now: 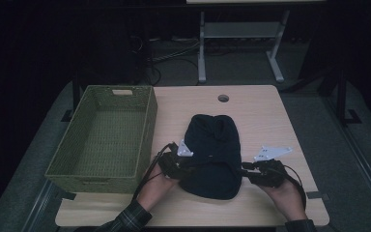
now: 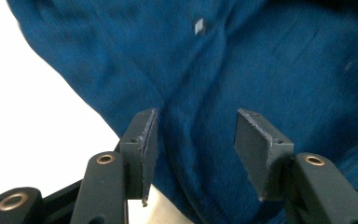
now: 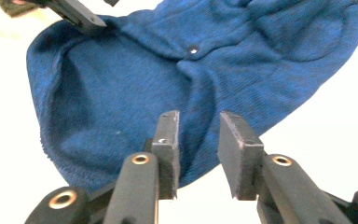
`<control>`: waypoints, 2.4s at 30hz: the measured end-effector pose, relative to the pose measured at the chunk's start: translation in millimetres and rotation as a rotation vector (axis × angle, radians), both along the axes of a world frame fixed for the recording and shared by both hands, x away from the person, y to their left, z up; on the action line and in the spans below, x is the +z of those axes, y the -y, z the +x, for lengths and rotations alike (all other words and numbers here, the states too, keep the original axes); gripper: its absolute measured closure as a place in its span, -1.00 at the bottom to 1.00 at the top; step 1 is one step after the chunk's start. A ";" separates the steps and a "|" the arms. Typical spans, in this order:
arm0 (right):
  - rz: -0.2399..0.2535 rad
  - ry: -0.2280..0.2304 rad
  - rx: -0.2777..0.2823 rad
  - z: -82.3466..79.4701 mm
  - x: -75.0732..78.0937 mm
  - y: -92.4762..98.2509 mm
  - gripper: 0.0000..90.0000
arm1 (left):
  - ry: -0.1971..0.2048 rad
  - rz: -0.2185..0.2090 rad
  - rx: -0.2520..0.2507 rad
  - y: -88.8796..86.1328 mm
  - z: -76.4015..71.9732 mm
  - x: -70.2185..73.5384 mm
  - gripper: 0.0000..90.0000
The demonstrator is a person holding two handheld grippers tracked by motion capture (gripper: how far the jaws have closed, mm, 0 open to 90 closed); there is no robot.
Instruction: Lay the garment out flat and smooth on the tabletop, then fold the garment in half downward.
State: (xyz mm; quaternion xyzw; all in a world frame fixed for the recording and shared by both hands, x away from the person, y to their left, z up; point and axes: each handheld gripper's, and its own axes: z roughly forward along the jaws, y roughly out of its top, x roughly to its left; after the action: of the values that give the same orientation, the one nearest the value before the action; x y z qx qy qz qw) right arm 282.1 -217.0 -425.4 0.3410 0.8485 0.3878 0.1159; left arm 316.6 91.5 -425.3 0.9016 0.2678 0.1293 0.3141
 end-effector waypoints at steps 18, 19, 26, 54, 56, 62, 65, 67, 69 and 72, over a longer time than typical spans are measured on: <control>-0.123 -0.071 0.002 63.7 -36.6 -25.4 1.00 | -0.071 0.029 0.019 8.5 43.5 -27.6 0.88; -0.129 -0.074 0.009 61.3 -36.3 -25.3 1.00 | -0.074 0.031 0.011 6.7 39.4 -27.4 0.88; -0.142 -0.090 0.049 32.9 -34.6 -26.2 1.00 | -0.097 0.012 -0.040 3.0 9.9 -27.9 0.88; -0.097 -0.066 0.032 15.7 -24.1 -6.9 0.65 | -0.131 -0.075 -0.067 -0.7 -4.0 -15.6 0.57; -0.089 -0.070 0.022 20.2 -22.3 -6.3 0.52 | -0.122 -0.088 -0.050 -1.0 -1.2 -12.8 0.49; -0.056 -0.050 -0.003 32.7 -13.1 -3.7 0.29 | -0.093 -0.111 -0.017 -2.0 12.0 -4.5 0.23; -0.057 -0.043 -0.011 39.4 -8.5 -3.2 0.22 | -0.085 -0.100 -0.004 -1.2 18.0 -0.5 0.15; -0.042 -0.038 -0.019 45.0 -5.0 -1.8 0.19 | -0.082 -0.109 0.015 -1.2 24.4 3.2 0.09; -0.042 -0.034 -0.024 49.8 -2.3 -1.2 0.17 | -0.076 -0.114 0.029 -0.6 30.3 6.0 0.05; -0.026 -0.034 -0.030 59.5 2.1 0.3 0.15 | -0.061 -0.128 0.057 0.8 41.4 10.7 0.02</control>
State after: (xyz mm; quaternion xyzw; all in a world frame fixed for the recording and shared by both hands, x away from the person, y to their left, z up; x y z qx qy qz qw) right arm 341.6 -217.3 -423.3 0.3586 0.8501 0.3693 0.1116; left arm 358.0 90.8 -414.6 0.8752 0.3104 0.0931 0.3591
